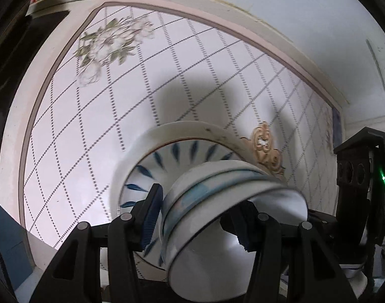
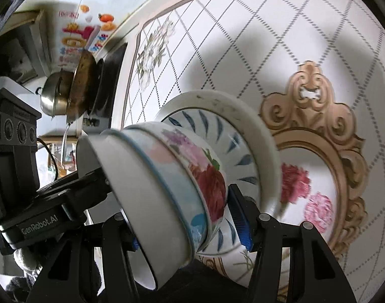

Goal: Organize plates and bowls
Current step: 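Carry the bowl stack with both grippers onto the plate stack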

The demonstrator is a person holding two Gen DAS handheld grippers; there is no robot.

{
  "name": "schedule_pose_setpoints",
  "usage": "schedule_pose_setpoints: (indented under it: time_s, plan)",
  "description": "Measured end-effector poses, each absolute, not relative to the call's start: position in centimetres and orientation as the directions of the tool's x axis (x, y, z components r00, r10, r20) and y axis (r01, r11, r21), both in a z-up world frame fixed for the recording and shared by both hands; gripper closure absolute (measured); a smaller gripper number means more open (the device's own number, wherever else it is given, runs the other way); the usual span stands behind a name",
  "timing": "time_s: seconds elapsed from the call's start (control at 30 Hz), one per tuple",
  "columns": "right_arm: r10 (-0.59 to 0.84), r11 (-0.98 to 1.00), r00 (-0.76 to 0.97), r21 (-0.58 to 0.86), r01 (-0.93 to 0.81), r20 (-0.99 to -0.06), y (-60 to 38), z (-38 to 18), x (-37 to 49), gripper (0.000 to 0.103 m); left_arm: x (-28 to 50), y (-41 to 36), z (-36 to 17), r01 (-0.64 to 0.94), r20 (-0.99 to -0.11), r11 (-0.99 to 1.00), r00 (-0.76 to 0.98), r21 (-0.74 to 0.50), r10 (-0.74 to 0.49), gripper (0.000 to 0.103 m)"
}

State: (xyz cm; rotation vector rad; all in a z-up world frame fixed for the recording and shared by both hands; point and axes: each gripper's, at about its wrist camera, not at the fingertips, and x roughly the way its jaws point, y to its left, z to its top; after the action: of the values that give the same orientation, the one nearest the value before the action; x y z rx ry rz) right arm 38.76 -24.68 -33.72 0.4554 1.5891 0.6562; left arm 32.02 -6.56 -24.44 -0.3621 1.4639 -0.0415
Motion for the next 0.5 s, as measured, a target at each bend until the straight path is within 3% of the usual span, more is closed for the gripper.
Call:
schedule_pose_setpoints:
  time_s: [0.5]
  plan:
    - [0.598,0.788,-0.152,0.612,-0.067,-0.787,-21.7,-36.1,40.5,0.044,33.3,-5.5,-25.8,-0.187,-0.96,0.943,0.106,-0.274,-0.257,0.054]
